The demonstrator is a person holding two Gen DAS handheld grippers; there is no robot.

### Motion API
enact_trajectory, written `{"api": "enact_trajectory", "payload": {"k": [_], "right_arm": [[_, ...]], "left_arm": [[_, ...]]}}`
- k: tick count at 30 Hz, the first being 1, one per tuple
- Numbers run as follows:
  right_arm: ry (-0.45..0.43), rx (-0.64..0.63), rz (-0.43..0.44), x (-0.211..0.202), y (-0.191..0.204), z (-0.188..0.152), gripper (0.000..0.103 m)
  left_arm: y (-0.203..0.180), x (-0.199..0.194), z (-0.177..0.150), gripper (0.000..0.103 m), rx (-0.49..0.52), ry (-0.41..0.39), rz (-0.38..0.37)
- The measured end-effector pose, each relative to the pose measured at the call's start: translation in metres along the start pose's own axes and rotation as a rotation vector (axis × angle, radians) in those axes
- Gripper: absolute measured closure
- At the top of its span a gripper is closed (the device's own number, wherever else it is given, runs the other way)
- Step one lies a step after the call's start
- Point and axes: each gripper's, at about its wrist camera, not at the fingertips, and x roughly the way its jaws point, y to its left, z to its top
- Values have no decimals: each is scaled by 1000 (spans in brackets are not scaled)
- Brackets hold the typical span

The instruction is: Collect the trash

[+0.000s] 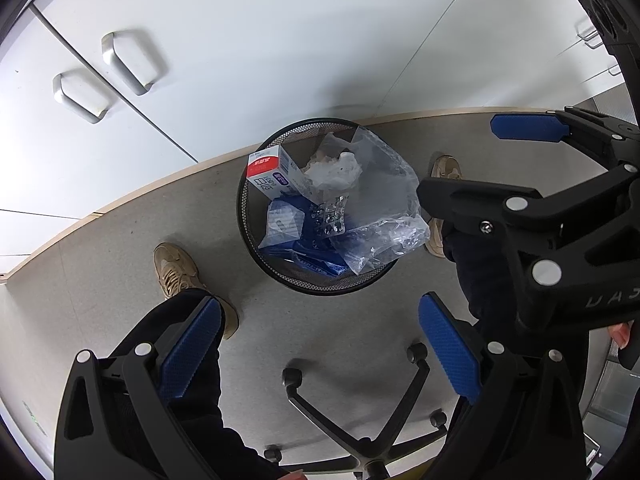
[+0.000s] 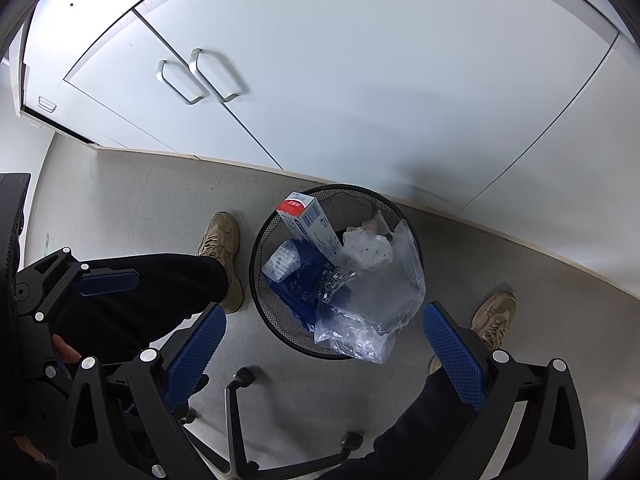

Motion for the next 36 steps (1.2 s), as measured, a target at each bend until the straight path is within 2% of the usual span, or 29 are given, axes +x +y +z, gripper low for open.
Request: {"api": "enact_trajectory", "payload": {"k": [9, 36], "right_arm": [[-2, 0, -1, 0, 1, 0, 4], [0, 4, -3, -1, 0, 0, 4]], "left_arm": [[-1, -6, -1, 5, 15, -31, -6], [-1, -4, -1, 5, 5, -10, -10]]}}
